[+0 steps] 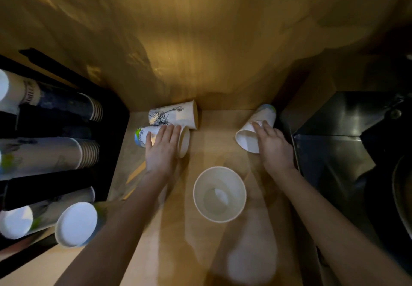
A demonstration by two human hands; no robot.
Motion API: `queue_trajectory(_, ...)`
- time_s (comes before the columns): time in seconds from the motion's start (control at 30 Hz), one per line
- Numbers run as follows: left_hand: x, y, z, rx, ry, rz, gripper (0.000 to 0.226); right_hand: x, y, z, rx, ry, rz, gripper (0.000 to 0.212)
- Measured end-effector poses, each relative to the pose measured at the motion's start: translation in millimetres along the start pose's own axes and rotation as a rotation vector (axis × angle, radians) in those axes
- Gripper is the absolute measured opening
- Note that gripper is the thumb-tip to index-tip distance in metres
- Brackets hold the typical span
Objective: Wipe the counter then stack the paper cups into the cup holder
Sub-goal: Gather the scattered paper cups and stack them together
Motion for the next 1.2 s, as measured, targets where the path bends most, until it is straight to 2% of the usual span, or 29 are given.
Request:
queue_trajectory(0.2, 4, 2, 8, 0.082, 0.073, -0.064, 0.079, -6, 0, 32, -0.062, 0.218, -0.074, 0.028)
queue_trajectory(0.3, 13, 4, 23, 0.226, 0.199, -0.022, 0.078, -7, -7, 55, -0.151, 0.329, -0.149, 0.026)
queue_trajectory(0.37, 18, 3, 38, 0.386, 0.279, 0.072, 0.080, -8, -14, 70, -0.350, 0.386, -0.226, 0.027)
queue_trajectory(0.47, 26, -4, 52, 0.715, 0.333, 0.348, 0.086, -16, -22, 96, -0.692, 0.425, -0.384, 0.025)
queue_trajectory(0.53, 31, -7, 51, 0.832, 0.337, 0.477, 0.084, -23, -29, 113, -0.850, 0.450, -0.454, 0.021)
queue_trajectory(0.6, 36, -6, 45, 0.877, 0.289, 0.515, 0.080, -28, -40, 129, -1.000, 0.446, -0.467, 0.017)
queue_trajectory(0.7, 39, -5, 35, 0.923, 0.220, 0.547, 0.078, -30, -63, 141, -1.106, 0.390, -0.383, 0.013)
queue_trajectory(0.87, 39, -3, 33, 0.933, 0.212, 0.532, 0.080, -33, -95, 132, -1.005, 0.295, -0.222, 0.018)
queue_trajectory(0.93, 39, -3, 32, 0.925, 0.221, 0.523, 0.080, -34, -107, 125, -0.888, 0.263, -0.106, 0.018)
queue_trajectory(1.1, 38, -4, 32, 0.916, 0.238, 0.492, 0.086, -30, -138, 91, -0.533, 0.047, 0.163, 0.021)
queue_trajectory(1.2, 38, -5, 31, 0.917, 0.233, 0.485, 0.089, -28, -144, 69, -0.432, -0.034, 0.232, 0.024)
Point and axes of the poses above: each hand's wrist, its own x-axis away from the middle knuckle, its own z-axis out of the back of the hand, y = z × x, the point moved 6 cm from there along -x, towards the middle knuckle, and after that the axes turned 13 degrees about y, right-handed, at the moved point
